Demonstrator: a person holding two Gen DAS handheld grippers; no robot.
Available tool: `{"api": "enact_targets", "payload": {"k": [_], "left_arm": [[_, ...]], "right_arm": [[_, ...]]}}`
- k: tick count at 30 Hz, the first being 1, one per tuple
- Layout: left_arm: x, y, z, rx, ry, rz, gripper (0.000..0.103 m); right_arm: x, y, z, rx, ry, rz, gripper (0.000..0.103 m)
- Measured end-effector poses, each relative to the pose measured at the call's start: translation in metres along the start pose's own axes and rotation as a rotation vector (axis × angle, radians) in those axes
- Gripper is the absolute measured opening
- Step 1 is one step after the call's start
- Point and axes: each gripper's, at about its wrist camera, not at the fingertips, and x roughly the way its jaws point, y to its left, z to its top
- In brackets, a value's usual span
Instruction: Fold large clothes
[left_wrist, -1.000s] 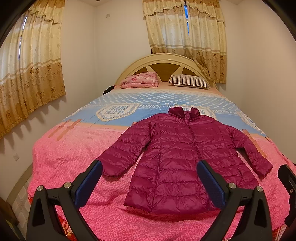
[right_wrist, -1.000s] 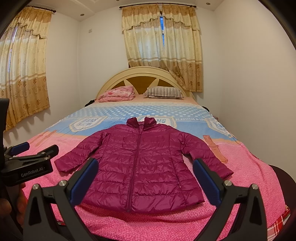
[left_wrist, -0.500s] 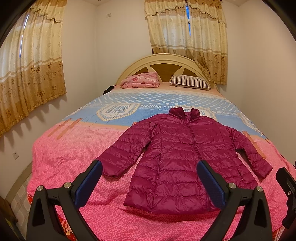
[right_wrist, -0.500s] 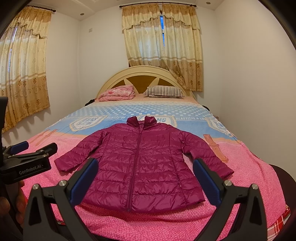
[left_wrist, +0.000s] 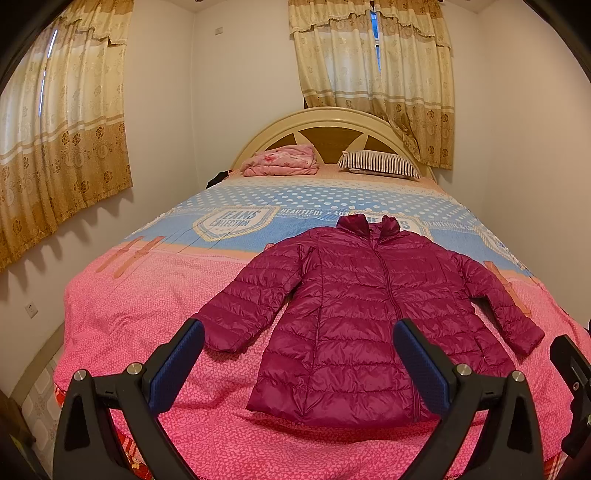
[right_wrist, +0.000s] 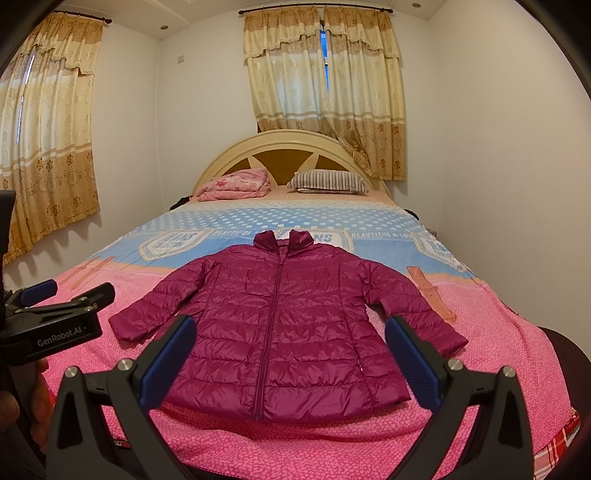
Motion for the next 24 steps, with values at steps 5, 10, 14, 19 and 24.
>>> {"api": "enact_targets", "payload": {"k": [5, 10, 14, 19, 24], "left_arm": [[0.0001, -0.0002, 0.0000, 0.001, -0.002, 0.000, 0.102], [0.0002, 0.0002, 0.0001, 0.000, 0.001, -0.001, 0.102], [0.0000, 0.0001, -0.0005, 0.000, -0.001, 0.000, 0.102], [0.0000, 0.0009, -0.0001, -0.003, -0.002, -0.001, 0.102], [0.0001, 0.0011, -0.0002, -0.001, -0.002, -0.001, 0.102]], "right_arm": [[-0.0003, 0.0012, -0.0016, 0.001, 0.002, -0.001, 0.103], [0.0003, -0.0004, 0.0004, 0.000, 0.003, 0.000, 0.103], [0.0004, 0.0004, -0.0010, 0.002, 0.004, 0.001, 0.103], [0.0008, 0.0006, -0.0011, 0.001, 0.004, 0.001, 0.103], [0.0008, -0.0006, -0.0002, 0.002, 0.006, 0.001, 0.103]]}}
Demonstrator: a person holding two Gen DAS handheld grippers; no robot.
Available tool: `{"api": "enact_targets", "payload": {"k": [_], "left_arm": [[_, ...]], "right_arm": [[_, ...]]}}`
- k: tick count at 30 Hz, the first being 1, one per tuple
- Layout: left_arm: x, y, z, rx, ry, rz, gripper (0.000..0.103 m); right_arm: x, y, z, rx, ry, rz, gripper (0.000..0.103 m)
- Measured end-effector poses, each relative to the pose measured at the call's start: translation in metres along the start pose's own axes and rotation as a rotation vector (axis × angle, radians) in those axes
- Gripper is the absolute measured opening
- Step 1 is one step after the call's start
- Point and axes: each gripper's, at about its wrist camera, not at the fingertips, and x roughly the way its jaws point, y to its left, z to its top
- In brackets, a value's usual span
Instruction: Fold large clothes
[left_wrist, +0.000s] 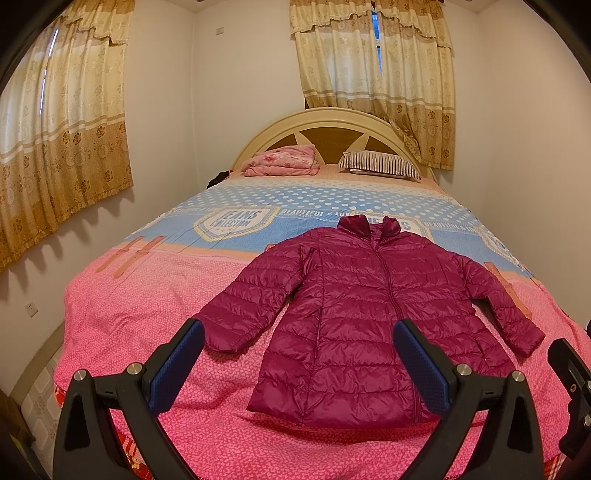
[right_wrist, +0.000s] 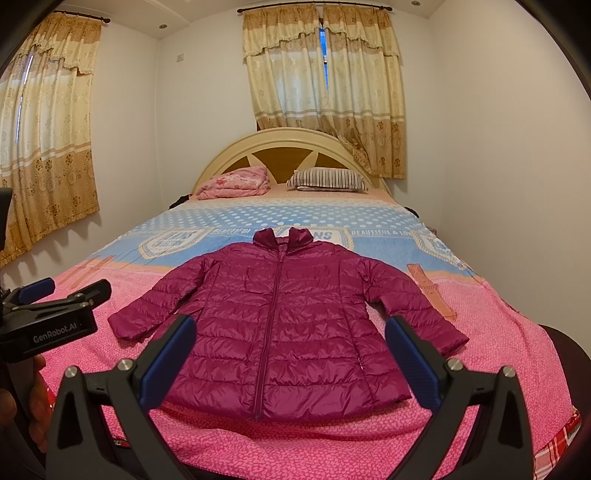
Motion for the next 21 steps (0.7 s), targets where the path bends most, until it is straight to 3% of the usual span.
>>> {"api": "enact_targets", "payload": {"k": [13, 21], "left_arm": [[0.002, 0.001, -0.001, 0.003, 0.003, -0.001, 0.102], [0.034, -0.003, -0.009, 0.037, 0.057, -0.043, 0.102]], "right_arm": [[0.002, 0.000, -0.003, 0.004, 0.007, 0.004, 0.103], [0.024, -0.022, -0.017, 0.045, 0.049, -0.009, 0.103]]}}
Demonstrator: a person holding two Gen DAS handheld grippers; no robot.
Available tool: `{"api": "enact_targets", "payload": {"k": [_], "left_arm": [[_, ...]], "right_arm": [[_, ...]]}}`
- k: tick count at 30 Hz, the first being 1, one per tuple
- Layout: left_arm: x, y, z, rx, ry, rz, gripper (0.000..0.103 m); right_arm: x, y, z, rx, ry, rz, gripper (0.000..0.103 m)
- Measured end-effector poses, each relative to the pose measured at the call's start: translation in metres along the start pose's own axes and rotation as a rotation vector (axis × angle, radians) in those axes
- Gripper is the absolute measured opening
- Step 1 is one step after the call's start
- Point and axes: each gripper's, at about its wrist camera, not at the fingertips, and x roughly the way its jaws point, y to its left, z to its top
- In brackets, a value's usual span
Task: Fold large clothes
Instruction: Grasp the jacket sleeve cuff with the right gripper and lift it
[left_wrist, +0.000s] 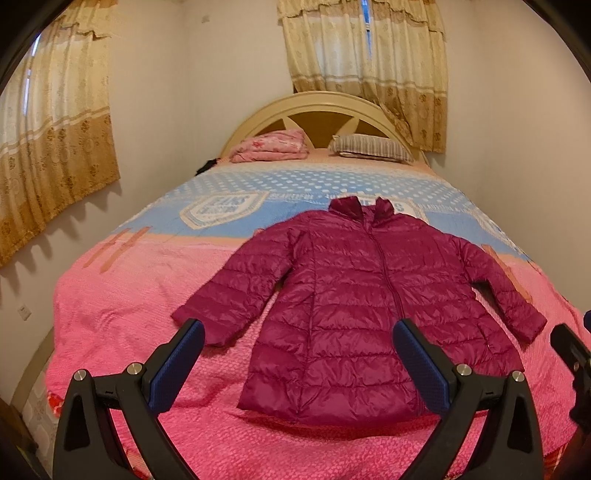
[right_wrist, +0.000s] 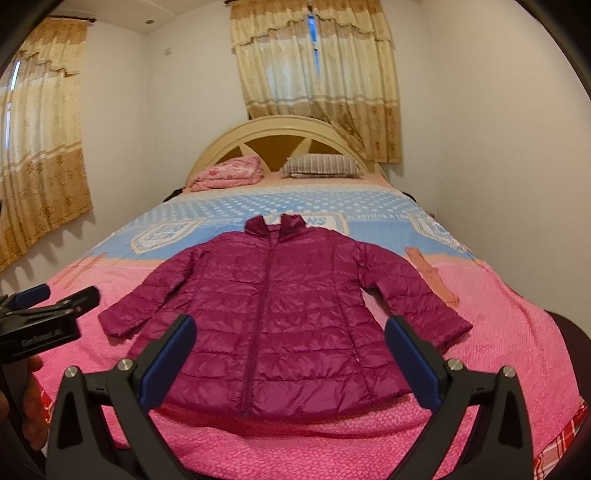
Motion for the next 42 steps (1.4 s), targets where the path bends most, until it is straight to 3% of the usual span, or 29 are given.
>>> {"api": "enact_targets", "payload": {"k": [10, 16, 23, 25, 29, 30, 31, 34, 37, 42], "left_arm": [[0.083, -0.013, 0.006, 0.102, 0.018, 0.014, 0.102], [0.132, -0.013, 0.027, 0.136, 0.005, 0.060, 0.102], [0.187, -0.010, 0.044, 0.137, 0.036, 0.100, 0.102], [0.206, -0.010, 0.045, 0.134, 0.054, 0.117, 0.102], [0.240, -0.008, 0.042, 0.126, 0.104, 0.142, 0.102], [0.251, -0.007, 0.041, 0.125, 0.122, 0.150, 0.102], [0.257, -0.007, 0.039, 0.125, 0.131, 0.155, 0.102], [0.277, -0.007, 0.037, 0.141, 0.159, 0.175, 0.102], [0.288, -0.006, 0.041, 0.150, 0.171, 0.177, 0.102], [0.303, 0.001, 0.055, 0.172, 0.167, 0.219, 0.102]], "right_arm": [[0.063, -0.082, -0.012, 0.149, 0.105, -0.153, 0.103], [0.100, -0.144, -0.018, 0.237, 0.192, -0.271, 0.103], [0.136, -0.193, -0.022, 0.352, 0.274, -0.312, 0.101], [0.149, -0.202, -0.024, 0.374, 0.303, -0.315, 0.089], [0.169, -0.221, -0.031, 0.436, 0.361, -0.305, 0.080], [0.173, -0.224, -0.032, 0.441, 0.369, -0.299, 0.068], [0.175, -0.227, -0.034, 0.449, 0.378, -0.284, 0.050], [0.183, -0.230, -0.034, 0.446, 0.391, -0.246, 0.028], [0.183, -0.232, -0.027, 0.417, 0.365, -0.255, 0.017], [0.193, -0.244, -0.002, 0.365, 0.316, -0.304, 0.012]]}}
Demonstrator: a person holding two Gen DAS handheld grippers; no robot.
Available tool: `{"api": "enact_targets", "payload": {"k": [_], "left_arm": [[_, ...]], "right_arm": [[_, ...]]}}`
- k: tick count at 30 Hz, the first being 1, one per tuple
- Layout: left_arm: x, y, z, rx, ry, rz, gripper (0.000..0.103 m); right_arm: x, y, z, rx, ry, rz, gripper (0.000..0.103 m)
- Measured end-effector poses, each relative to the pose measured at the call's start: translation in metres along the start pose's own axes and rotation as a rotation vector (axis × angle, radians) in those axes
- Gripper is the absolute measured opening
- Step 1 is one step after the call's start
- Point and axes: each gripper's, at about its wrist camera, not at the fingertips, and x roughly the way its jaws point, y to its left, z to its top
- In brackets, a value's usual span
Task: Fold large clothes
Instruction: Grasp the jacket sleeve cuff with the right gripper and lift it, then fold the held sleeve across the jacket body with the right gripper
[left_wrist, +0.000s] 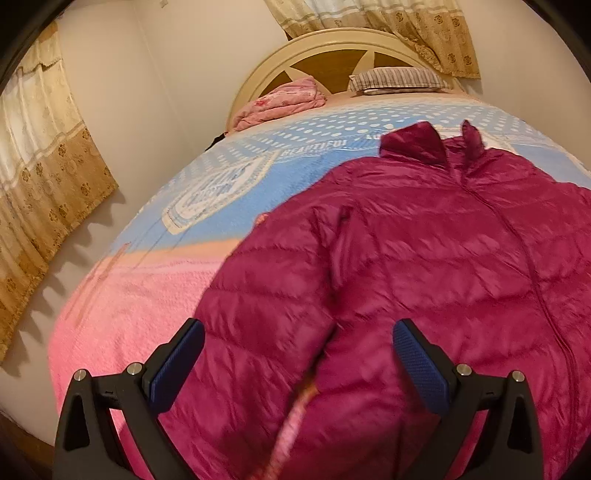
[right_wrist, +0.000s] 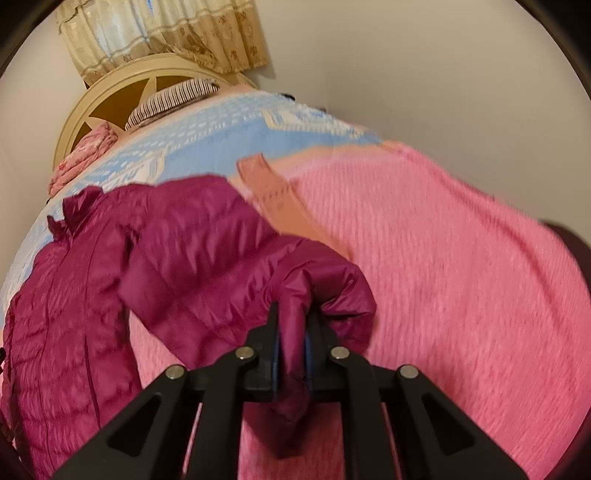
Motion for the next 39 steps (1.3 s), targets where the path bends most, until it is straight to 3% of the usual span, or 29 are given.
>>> {"api": "enact_targets", "payload": {"k": [6, 12, 25, 39], "left_arm": [[0.017, 0.030, 0.017, -0.053, 0.010, 0.043, 0.102], [0.033, 0.050, 0.022, -0.081, 0.025, 0.065, 0.102], [0.061, 0.081, 0.026, -0.137, 0.059, 0.087, 0.102], [0.091, 0.089, 0.022, -0.163, 0.076, 0.078, 0.102]], "right_arm": [[-0.012, 0.050, 0.037, -0.149, -0.106, -0.018, 0.012], [-0.016, 0.121, 0.052, -0.282, -0.159, 0.046, 0.011], [-0.019, 0.255, 0.029, -0.486, -0.205, 0.177, 0.011], [0.008, 0.331, -0.002, -0.559, -0.161, 0.252, 0.011]]}}
